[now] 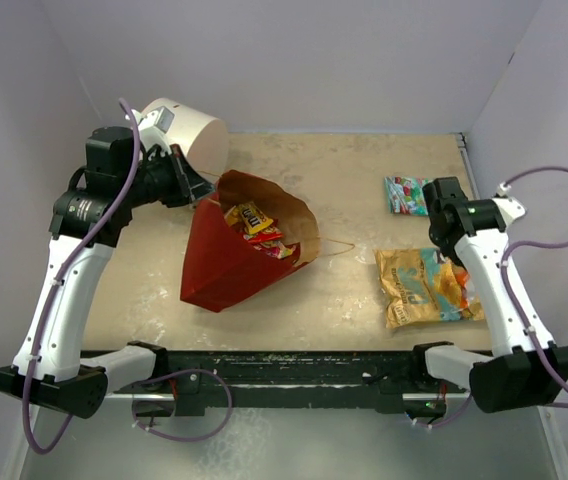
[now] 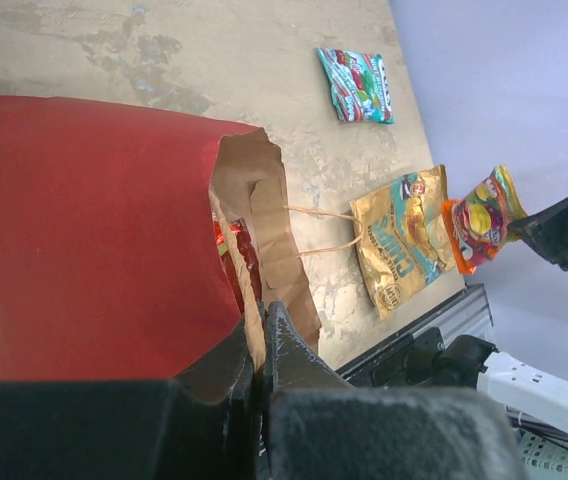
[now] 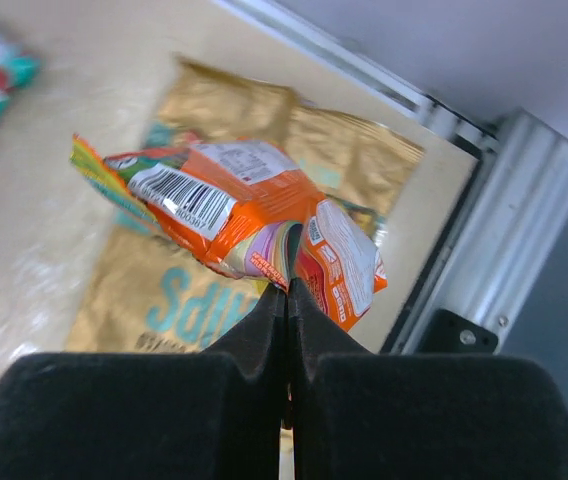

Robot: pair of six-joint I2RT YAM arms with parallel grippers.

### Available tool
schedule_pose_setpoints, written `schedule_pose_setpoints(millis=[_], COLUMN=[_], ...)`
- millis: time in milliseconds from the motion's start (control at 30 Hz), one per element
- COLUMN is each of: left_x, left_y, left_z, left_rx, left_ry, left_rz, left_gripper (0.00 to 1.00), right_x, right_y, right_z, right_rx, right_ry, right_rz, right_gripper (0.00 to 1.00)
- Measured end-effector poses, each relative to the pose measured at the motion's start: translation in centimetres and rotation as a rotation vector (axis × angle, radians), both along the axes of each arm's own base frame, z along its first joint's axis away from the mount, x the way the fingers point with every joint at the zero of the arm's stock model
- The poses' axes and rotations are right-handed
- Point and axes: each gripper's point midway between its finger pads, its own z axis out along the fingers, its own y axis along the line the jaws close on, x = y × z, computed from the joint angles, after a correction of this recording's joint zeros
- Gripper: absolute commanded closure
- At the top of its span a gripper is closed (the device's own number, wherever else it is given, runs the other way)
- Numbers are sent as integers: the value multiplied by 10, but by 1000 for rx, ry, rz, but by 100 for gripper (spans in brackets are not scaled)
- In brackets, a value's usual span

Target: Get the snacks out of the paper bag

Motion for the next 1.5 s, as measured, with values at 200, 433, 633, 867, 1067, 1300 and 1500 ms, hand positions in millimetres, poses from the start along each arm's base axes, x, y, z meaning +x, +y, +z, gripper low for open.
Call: schedule_pose_setpoints(millis=[200, 433, 633, 867, 1067, 1300, 1500], left_x=[-1, -3, -3, -3, -4, -4, -3], left_y=[-1, -3, -3, -3, -2, 0, 2], left_z=[0, 0, 0, 0, -2, -5, -5], left_rx=[0, 1, 1, 2, 8, 28, 39], left_ry=[-2, -3, -3, -3, 4, 8, 11], left_rz=[-5, -11, -12, -11, -9, -4, 0], left_gripper=[100, 100, 100, 100, 100, 100, 100], right_x=[-35, -42, -35, -22, 4, 29, 38], right_y=[-35, -44, -47, -49, -47, -47, -48], right_z=[-44, -56, -77, -100, -117, -137, -155], right_rx=[0, 11, 6, 2, 27, 66, 88], right_ry=[134, 117, 174, 224, 237, 239, 252], right_rz=[-228, -332, -401, -468, -490, -521, -539], right_gripper=[100, 100, 100, 100, 100, 100, 96])
